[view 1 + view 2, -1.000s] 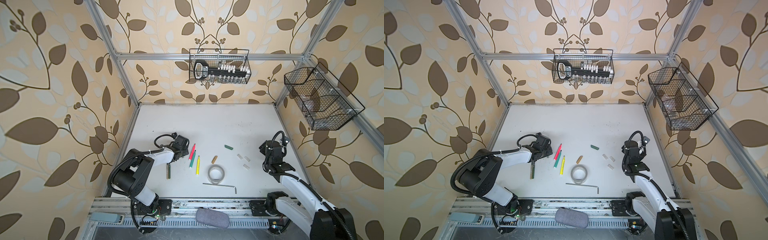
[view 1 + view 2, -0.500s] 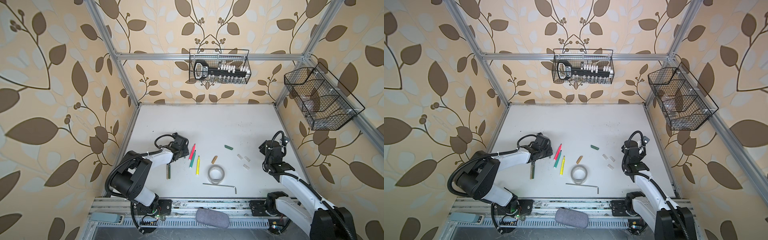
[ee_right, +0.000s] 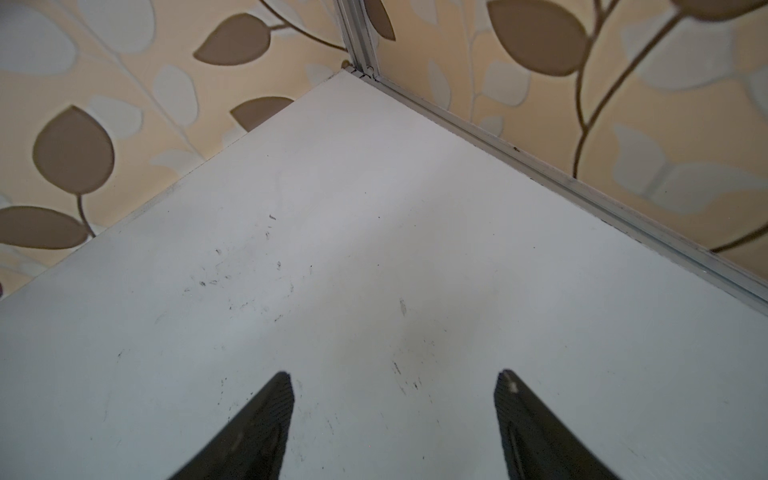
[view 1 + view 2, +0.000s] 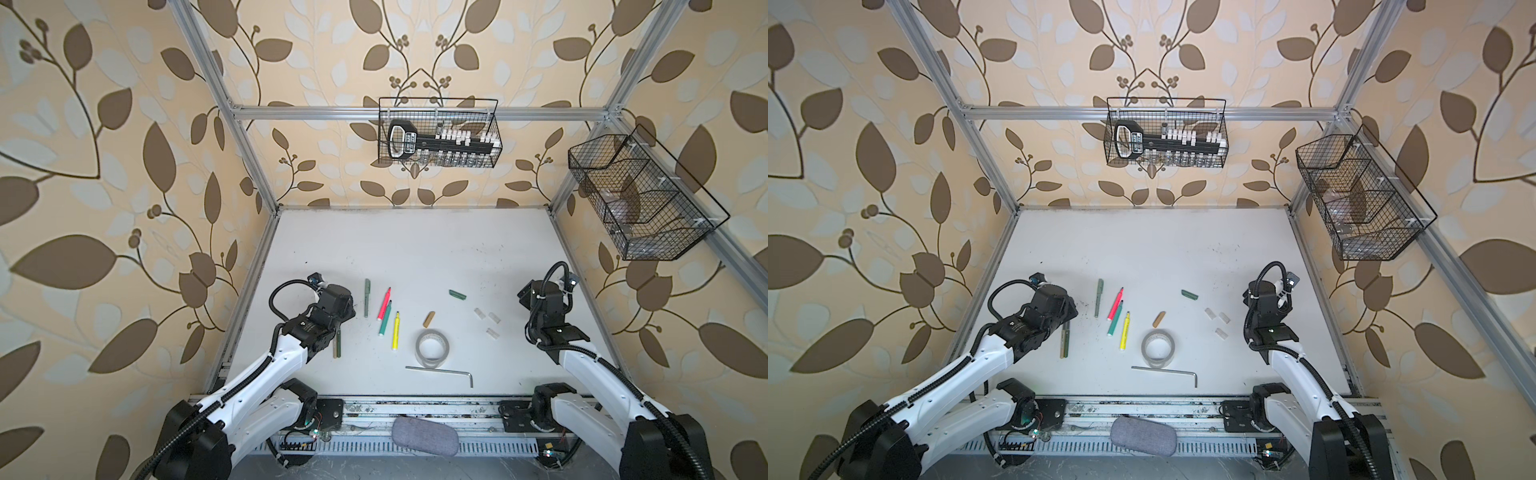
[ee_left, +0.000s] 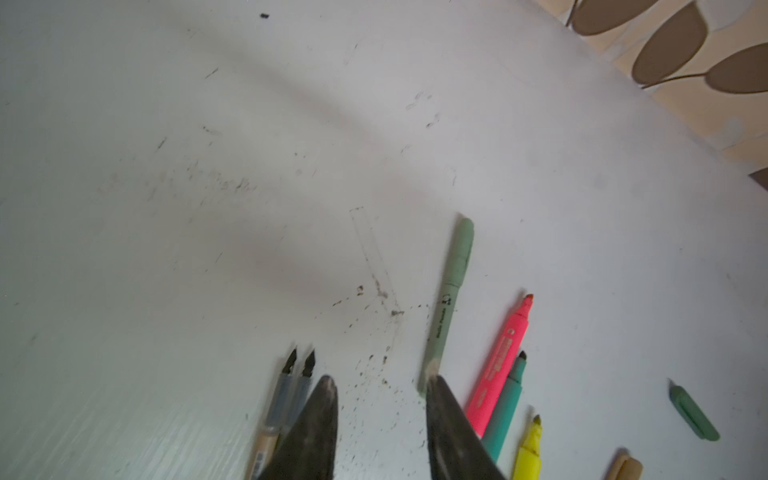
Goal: Insert the pens into the pen caps
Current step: 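Lower the capped pen with the left gripper and lay it on the table, then move the left gripper over the green fountain pen and align its fingers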
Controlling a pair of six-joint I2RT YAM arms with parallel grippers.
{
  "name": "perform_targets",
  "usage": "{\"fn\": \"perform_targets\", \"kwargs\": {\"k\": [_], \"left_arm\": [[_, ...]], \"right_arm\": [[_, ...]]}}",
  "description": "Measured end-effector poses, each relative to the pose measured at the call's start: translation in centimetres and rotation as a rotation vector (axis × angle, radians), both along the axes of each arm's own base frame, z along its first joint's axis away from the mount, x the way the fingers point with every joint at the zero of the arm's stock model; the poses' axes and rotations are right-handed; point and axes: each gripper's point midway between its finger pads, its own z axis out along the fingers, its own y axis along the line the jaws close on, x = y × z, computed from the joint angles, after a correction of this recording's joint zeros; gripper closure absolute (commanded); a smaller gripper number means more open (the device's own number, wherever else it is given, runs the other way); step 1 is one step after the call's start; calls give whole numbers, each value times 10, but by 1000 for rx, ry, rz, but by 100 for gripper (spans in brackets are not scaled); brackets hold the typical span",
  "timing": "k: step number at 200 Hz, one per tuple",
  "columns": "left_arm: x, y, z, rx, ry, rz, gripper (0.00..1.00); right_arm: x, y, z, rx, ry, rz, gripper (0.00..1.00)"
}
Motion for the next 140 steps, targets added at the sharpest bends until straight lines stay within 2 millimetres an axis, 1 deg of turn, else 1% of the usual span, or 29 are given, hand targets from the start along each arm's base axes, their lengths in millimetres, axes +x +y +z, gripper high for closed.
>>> {"fn": "perform_targets", "kwargs": {"k": [28, 56, 73, 79, 84, 90, 104, 140], "left_arm": [[-17, 4, -23, 4, 76, -3, 65], [-20, 1, -36, 11, 132, -14, 70], [-23, 1, -50, 30, 190, -18, 73], [-24, 1, -55, 35, 205, -17, 77], [-25, 1, -58, 38, 216, -18, 78], [-27, 1, -63, 42, 232, -21, 77], [-31, 2, -69, 45, 259, -25, 72], [-35, 4, -63, 18, 219, -15, 66]], "right_arm": [[0, 0, 0, 0, 0, 0, 23], [0, 0, 0, 0, -1, 0, 23], [0, 0, 0, 0, -1, 0, 23], [0, 0, 0, 0, -1, 0, 23], [0, 0, 0, 0, -1, 0, 23], [0, 0, 0, 0, -2, 0, 23], [0, 0, 0, 0, -1, 0, 23], [0, 0, 0, 0, -1, 0, 23]]}}
